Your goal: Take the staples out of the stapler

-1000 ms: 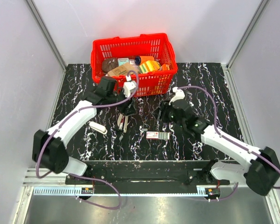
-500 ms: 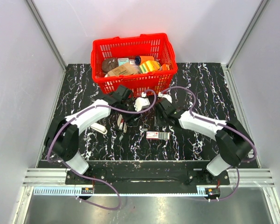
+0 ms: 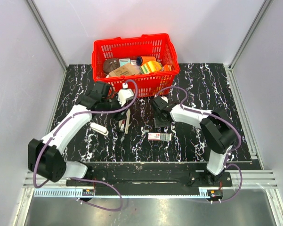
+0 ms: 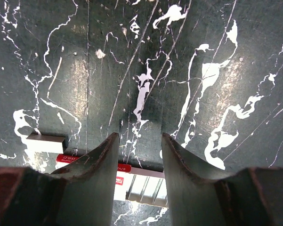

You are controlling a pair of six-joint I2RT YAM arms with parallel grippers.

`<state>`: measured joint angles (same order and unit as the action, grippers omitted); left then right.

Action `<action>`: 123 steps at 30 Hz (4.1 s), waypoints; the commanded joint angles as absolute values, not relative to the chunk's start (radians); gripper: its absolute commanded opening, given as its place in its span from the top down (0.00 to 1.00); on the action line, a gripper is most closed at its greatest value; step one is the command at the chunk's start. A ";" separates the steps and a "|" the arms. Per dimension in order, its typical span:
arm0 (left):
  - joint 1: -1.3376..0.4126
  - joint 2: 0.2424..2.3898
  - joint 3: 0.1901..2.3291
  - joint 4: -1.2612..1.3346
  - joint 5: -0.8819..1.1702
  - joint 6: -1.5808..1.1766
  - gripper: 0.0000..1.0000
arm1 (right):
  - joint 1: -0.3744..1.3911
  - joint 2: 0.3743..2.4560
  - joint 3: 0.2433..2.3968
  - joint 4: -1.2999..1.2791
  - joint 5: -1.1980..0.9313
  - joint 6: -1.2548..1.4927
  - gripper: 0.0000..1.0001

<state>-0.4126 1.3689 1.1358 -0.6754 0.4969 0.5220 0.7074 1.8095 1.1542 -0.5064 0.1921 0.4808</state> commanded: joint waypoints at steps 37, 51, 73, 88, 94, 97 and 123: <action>-0.199 0.796 0.943 -0.874 0.364 0.502 0.36 | 0.776 1.826 1.099 -0.525 0.124 0.600 0.58; -0.193 0.770 0.946 -0.877 0.345 0.451 0.19 | 0.831 1.678 1.015 -0.456 0.227 0.617 0.57; -0.179 0.799 0.960 -0.894 0.367 0.445 0.17 | 0.831 1.698 1.038 -0.161 -0.120 -0.117 0.37; -0.175 0.792 0.965 -0.919 0.377 0.449 0.17 | 0.874 1.868 1.107 -0.184 0.077 -0.184 0.40; -0.173 0.795 0.969 -0.919 0.377 0.453 0.17 | 0.874 1.885 1.120 -0.190 0.083 -0.166 0.44; -0.173 0.792 0.969 -0.917 0.376 0.454 0.17 | 0.874 1.884 1.126 -0.213 0.084 -0.150 0.46; -0.173 0.778 0.971 -0.939 0.385 0.456 0.17 | 0.874 1.819 1.080 -0.247 0.043 -0.034 0.77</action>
